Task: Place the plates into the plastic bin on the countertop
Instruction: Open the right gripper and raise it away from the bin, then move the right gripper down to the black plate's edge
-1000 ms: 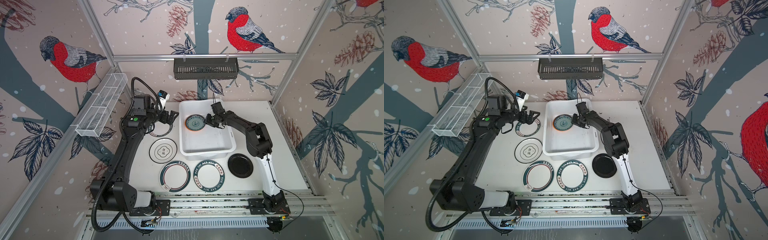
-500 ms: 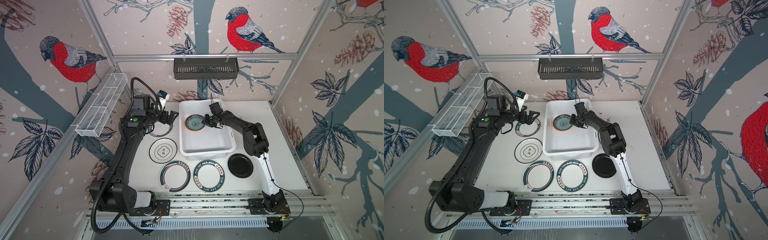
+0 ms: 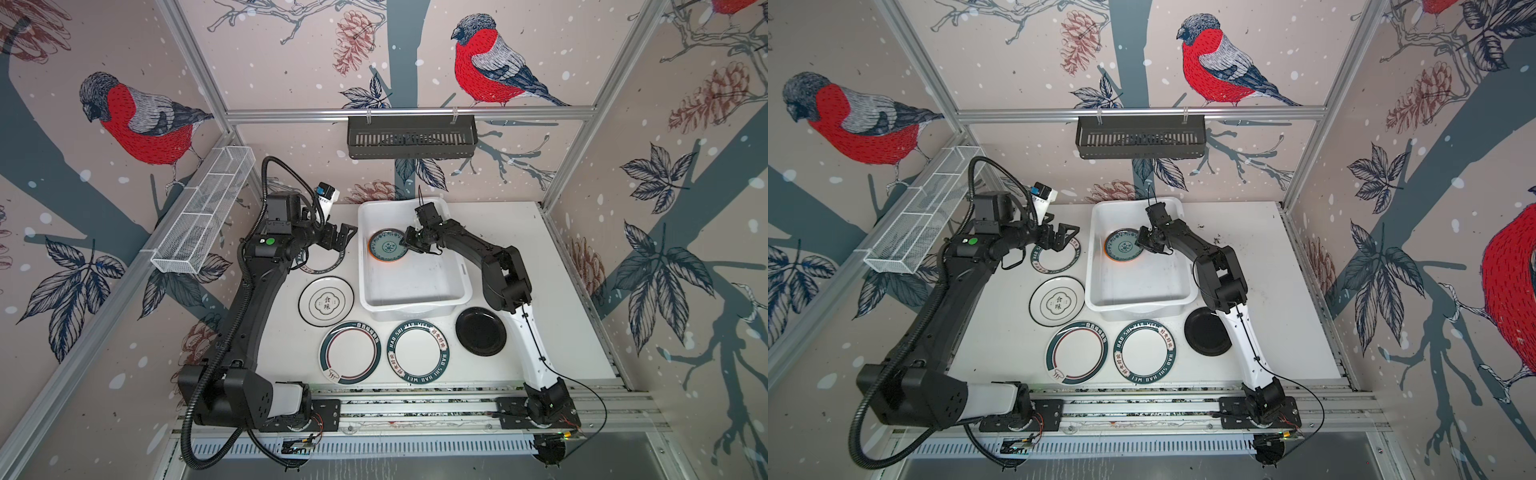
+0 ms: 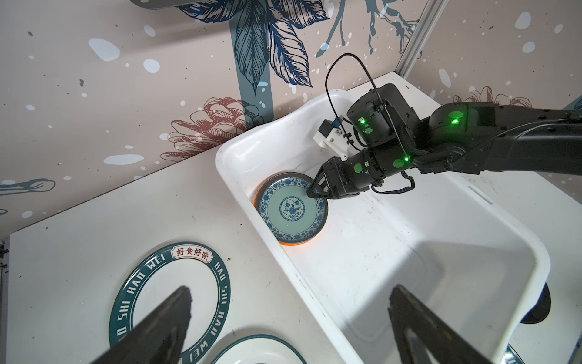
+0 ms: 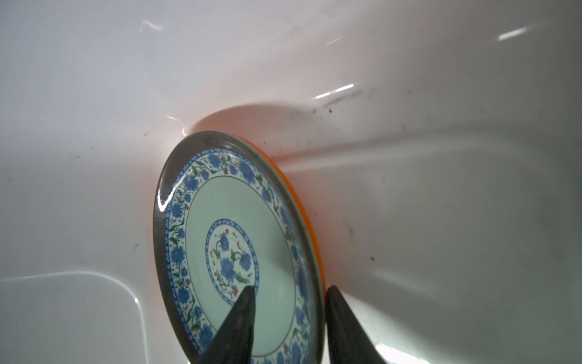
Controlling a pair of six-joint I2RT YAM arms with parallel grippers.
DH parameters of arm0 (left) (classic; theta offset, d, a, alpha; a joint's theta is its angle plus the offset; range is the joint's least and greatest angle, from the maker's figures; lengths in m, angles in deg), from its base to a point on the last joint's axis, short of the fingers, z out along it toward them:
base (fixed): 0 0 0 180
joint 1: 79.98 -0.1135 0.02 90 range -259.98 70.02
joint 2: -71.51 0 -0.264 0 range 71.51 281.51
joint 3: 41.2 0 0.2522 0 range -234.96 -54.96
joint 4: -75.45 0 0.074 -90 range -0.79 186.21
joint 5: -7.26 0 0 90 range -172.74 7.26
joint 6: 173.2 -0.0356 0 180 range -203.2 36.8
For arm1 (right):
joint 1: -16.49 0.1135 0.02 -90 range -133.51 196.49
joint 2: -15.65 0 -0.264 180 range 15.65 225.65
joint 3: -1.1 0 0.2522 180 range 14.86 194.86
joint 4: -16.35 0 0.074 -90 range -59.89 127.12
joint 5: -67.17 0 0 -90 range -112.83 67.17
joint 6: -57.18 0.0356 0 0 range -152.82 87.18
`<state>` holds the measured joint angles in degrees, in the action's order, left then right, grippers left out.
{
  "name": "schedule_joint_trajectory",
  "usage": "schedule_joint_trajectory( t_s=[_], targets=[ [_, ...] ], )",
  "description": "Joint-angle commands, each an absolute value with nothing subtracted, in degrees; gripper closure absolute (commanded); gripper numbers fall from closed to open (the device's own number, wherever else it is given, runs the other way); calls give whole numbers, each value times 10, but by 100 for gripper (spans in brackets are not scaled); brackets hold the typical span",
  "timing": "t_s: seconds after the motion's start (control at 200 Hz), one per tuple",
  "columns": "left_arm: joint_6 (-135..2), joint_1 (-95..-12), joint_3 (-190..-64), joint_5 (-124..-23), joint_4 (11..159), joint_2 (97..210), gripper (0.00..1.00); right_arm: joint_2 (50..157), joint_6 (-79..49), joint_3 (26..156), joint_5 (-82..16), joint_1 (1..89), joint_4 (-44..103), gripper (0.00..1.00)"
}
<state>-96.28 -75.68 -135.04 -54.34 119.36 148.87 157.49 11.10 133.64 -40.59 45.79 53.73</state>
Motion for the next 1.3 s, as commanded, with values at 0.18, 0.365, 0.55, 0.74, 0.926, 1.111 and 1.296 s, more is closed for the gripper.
schedule_joint_trajectory(
  t_s=[0.18, 0.365, 0.55, 0.74, 0.926, 1.111, 1.296],
  targets=[
    [-975, -757, -1361, -553, 1195, 1486, 3, 1526, 83, 1355, -345, 458, 578, 54],
    [-985, -757, -1363, -564, 1203, 1486, 3, 1459, 63, 1320, -333, 460, 581, 52],
    [-991, -757, -1370, -573, 1208, 1487, 3, 1347, 49, 1227, -330, 462, 553, 54],
    [-1007, -756, -1390, -578, 1226, 1496, 3, 1213, 26, 1115, -333, 467, 521, 54],
    [-1011, -757, -1393, -574, 1230, 1502, 3, 1068, 20, 998, -289, 453, 516, 53],
    [-1020, -757, -1404, -557, 1241, 1515, 3, 926, 46, 845, -268, 396, 514, 53],
    [-1017, -757, -1413, -538, 1244, 1524, 3, 812, 73, 724, -269, 301, 556, 53]
  ],
)
